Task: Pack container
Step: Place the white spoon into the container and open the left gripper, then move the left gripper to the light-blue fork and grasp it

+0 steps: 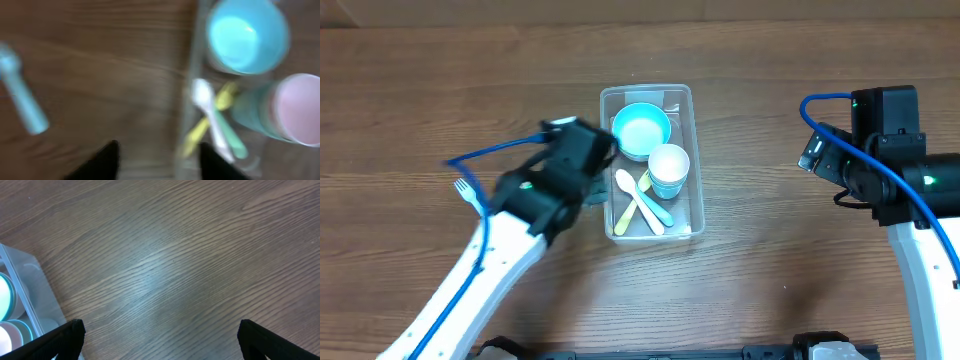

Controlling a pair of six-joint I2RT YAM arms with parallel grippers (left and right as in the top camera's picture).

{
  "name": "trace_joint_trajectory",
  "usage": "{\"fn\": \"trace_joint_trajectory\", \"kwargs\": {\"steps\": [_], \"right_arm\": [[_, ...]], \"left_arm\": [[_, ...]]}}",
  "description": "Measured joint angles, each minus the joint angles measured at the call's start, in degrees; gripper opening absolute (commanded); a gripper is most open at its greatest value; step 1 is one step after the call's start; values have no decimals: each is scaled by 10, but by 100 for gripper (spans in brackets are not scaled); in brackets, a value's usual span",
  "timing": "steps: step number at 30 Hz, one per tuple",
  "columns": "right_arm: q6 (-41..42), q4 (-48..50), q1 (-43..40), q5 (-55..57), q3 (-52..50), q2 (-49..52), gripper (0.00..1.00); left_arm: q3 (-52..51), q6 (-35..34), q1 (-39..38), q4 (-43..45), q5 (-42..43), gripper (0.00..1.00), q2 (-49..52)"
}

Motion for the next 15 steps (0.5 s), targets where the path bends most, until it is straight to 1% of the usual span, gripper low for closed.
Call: {"fn": "trace_joint_trajectory", "kwargs": {"steps": [1, 2, 3, 4, 7, 8, 10, 14, 15], "right_arm": [[0, 0, 0, 0, 0, 0, 100], [0, 0, 0, 0, 0, 0, 100], [0, 0, 0, 0, 0, 0, 100], [0, 0, 0, 0, 0, 0, 100], [0, 0, 0, 0, 0, 0, 100], [0, 0, 0, 0, 0, 0, 100], [0, -1, 0, 0, 0, 0, 100], [0, 0, 0, 0, 0, 0, 100], [0, 0, 0, 0, 0, 0, 100]], "left_arm": [[1, -8, 22, -30, -16, 79, -18], [1, -16, 52, -64, -31, 87, -38], [1, -22, 86, -88, -44, 97, -56], [1, -29, 116, -102, -53, 100, -66], [-6, -47, 205, -111, -66, 100, -75], [-17, -50, 226, -101, -65, 100, -75], [-70, -52, 281, -61, -62, 100, -75], [-173, -52, 325, 45, -54, 100, -75], [-214, -44, 330, 106, -52, 100, -75]]}}
